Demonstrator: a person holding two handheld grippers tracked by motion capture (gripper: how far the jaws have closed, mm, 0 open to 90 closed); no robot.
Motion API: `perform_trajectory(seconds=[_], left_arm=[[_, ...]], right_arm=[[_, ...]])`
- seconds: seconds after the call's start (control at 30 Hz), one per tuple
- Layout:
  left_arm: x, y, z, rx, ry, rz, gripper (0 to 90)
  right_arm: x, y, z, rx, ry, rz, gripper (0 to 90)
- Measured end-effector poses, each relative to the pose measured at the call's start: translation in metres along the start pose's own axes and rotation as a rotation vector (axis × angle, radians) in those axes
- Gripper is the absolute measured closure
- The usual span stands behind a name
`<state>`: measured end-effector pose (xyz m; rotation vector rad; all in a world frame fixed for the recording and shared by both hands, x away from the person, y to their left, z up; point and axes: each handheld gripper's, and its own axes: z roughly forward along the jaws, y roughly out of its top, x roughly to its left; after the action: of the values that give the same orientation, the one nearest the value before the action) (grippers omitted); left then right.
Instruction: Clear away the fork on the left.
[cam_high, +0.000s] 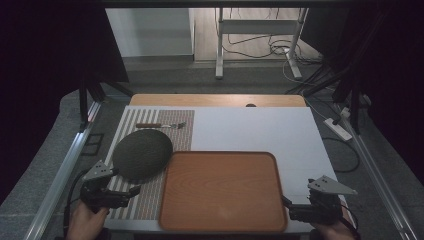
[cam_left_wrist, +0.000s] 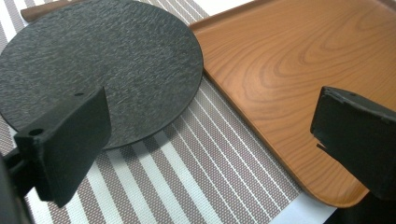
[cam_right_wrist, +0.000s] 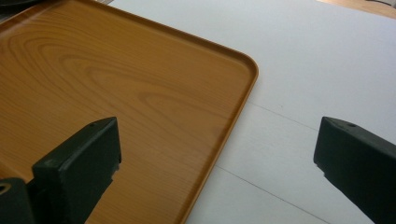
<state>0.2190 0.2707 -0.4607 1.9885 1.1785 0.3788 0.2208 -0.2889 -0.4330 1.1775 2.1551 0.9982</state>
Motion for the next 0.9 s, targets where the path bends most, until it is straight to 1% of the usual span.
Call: perform_trajectory(seconds=[0.2, 0.33, 0.5, 0.6, 0.9], left_arm=[[0.001, 0.006, 0.008, 0.009, -0.018, -0.003, 0.0], [0.004, 0.011, 0.013, 0.012, -0.043, -0.022, 0.0], [0.005, 0.017, 0.021, 0.012, -0.041, -0.011, 0.0], [0.008, 0.02, 0.025, 0.01, -0.05, -0.011, 0.0], [0.016, 0.031, 0.04, 0.026, -0.055, -0.006, 0.0]], right_arm=[[0.0, 0.0, 0.0, 0.002, 0.0, -0.002, 1.3], [0.0, 0.0, 0.0, 0.004, 0.001, -0.003, 1.3], [0.0, 0.0, 0.001, 0.006, 0.001, -0.005, 1.3], [0.0, 0.0, 0.001, 0.008, 0.002, -0.005, 1.3], [0.001, 0.0, 0.002, 0.014, 0.003, -0.007, 1.3]])
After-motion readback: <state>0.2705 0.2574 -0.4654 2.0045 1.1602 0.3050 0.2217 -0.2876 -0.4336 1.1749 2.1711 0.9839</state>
